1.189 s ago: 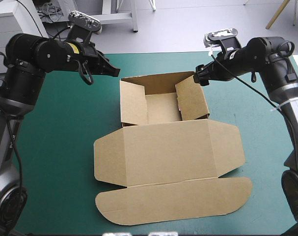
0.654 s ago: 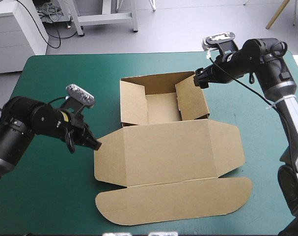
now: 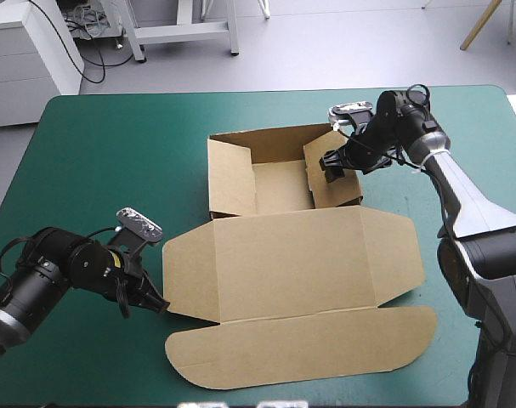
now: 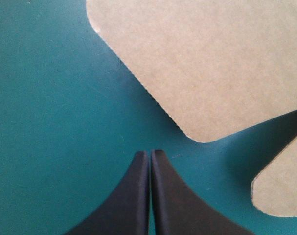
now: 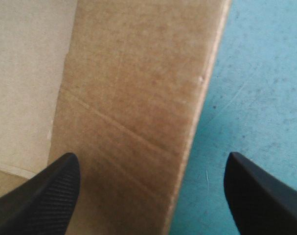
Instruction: Fold the box
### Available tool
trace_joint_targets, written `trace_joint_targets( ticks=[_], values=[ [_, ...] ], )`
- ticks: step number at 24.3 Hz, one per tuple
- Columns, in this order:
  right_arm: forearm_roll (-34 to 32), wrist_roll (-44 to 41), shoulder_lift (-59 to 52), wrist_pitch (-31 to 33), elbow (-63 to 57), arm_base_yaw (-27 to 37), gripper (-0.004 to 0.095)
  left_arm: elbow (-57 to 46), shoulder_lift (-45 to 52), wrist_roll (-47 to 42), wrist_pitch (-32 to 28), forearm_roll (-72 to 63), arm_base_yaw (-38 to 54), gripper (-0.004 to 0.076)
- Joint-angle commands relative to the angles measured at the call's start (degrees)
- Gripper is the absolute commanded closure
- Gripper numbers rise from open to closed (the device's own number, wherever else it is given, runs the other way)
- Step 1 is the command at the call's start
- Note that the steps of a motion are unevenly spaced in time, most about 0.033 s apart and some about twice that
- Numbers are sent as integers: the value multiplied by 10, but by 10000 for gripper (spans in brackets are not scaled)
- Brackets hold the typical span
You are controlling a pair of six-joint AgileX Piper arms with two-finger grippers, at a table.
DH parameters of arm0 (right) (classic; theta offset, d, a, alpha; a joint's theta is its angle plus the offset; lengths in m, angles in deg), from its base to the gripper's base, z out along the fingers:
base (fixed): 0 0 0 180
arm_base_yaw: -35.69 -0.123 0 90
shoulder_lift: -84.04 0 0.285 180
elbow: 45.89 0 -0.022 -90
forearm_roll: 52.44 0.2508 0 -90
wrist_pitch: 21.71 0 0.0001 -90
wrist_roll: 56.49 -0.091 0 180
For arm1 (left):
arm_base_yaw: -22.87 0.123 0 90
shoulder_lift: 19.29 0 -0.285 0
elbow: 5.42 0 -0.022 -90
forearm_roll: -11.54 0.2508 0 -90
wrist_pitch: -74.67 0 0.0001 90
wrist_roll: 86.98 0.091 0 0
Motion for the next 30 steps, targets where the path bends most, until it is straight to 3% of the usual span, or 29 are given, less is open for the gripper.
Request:
trace_joint_targets(
  ticks=[1,6,14,18,22,30],
  values=[
    [10,4,-18,-10,12,2,254,13,13,-6,-19,1,-1,734],
    [16,4,-6,-9,11,2,415,13,13,-6,-21,1,-1,734],
    [25,4,-5,-7,12,2,906,13,13,-6,-21,1,-1,734],
    [20,4,-12,-23,14,2,927,13,13,-6,-21,1,-1,734],
    [-40,3,-56,-44,14,20,927,13,13,-6,-21,1,-1,734],
    [-48,2,-125,-21,14,199,927,13,13,-6,-17,1,-1,734]
  ],
)
